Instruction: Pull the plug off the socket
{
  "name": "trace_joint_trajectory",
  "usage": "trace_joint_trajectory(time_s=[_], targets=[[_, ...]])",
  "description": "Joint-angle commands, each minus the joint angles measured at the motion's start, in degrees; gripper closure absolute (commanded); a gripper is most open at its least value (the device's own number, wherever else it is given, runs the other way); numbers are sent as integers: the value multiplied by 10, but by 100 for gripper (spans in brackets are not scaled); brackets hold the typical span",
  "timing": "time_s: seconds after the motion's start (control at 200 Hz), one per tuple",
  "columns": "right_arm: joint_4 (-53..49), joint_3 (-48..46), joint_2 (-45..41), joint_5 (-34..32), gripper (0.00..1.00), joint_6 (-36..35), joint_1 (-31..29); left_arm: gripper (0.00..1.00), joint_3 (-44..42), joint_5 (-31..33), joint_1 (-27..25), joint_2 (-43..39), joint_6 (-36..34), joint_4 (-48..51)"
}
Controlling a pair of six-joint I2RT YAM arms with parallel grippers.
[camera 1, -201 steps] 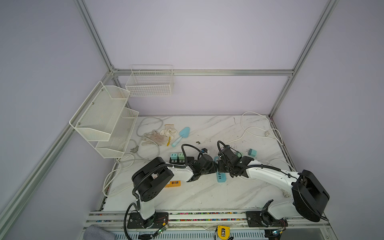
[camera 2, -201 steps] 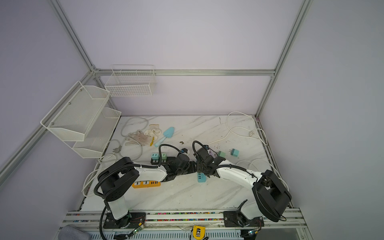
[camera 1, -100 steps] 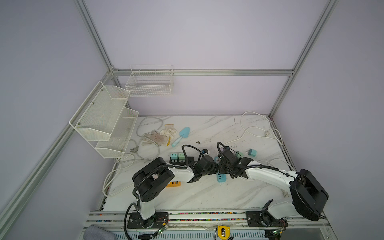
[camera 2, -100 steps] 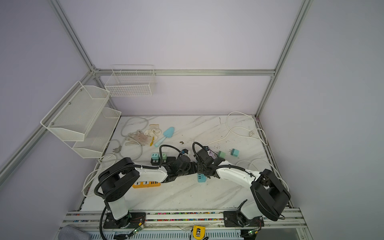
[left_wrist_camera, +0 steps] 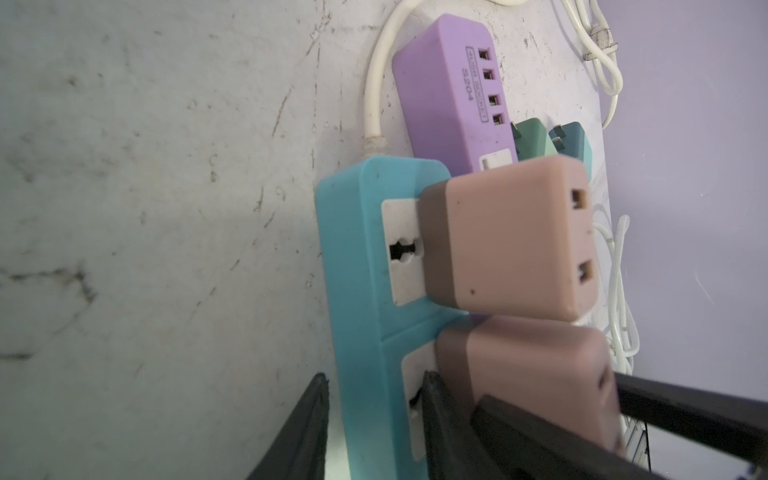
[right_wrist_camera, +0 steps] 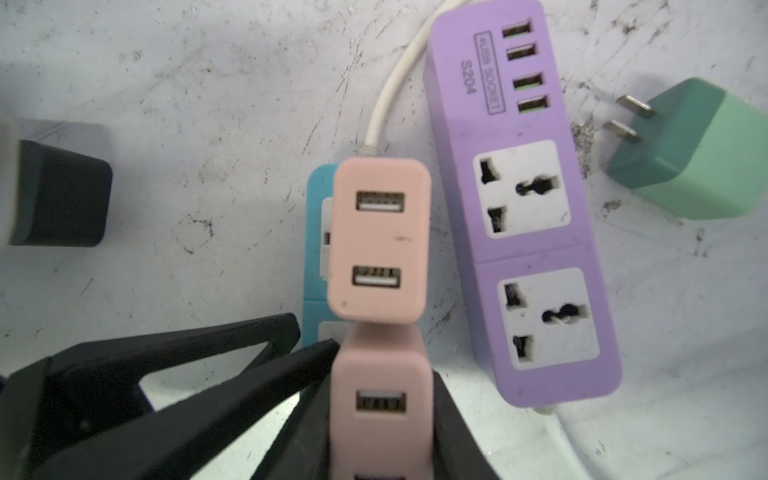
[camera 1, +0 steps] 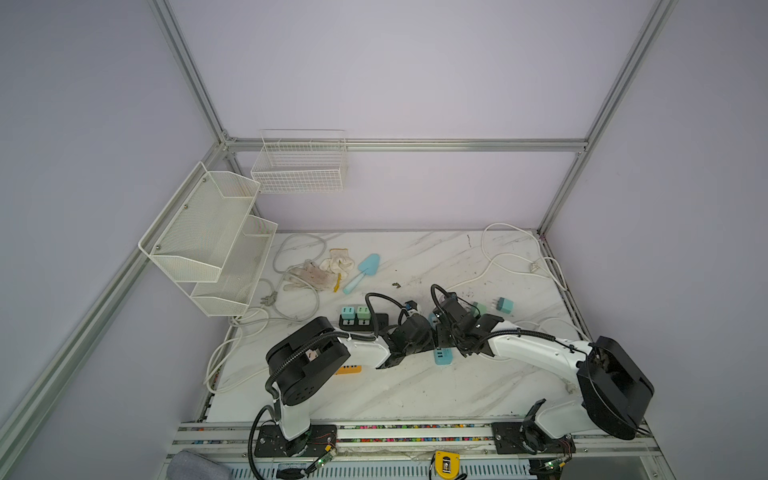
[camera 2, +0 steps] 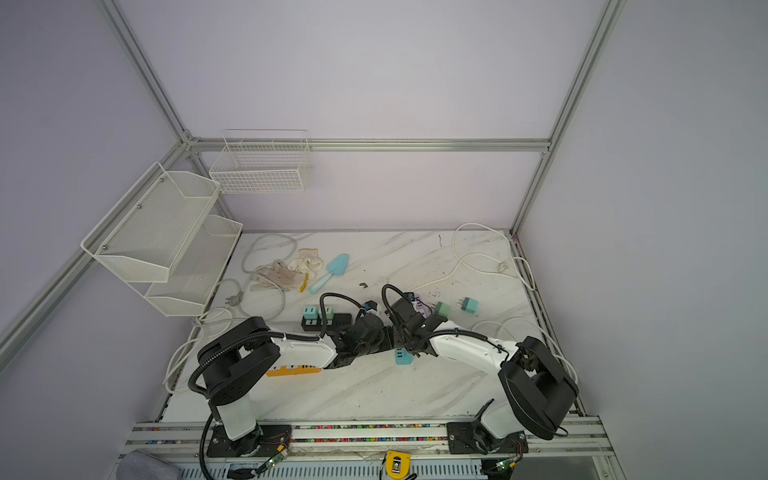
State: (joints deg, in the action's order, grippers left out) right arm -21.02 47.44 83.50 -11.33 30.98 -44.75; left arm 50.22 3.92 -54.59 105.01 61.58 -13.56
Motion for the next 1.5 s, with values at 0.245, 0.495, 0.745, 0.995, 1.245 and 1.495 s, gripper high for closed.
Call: trace_joint_trajectory(time_s=[0.245, 0.495, 0.745, 0.995, 1.245, 1.495], targets=[[-27, 7, -14, -42, 80, 12, 0, 66, -43, -7, -10, 36, 21, 77], [-1, 21, 7, 0, 86, 4, -9, 68, -46, 2, -14, 37, 26, 82], [-25, 5, -30, -38, 86, 10, -8, 68, -51, 0, -14, 32, 24, 89], [-31, 22, -22, -26, 91, 5, -10, 68, -42, -4, -20, 40, 34, 90], [-34, 16, -42, -28, 91, 20, -10, 69, -46, -3, -19, 36, 35, 96], [-56, 27, -58, -44, 91, 14, -11, 69, -36, -12, -28, 42, 39, 90]])
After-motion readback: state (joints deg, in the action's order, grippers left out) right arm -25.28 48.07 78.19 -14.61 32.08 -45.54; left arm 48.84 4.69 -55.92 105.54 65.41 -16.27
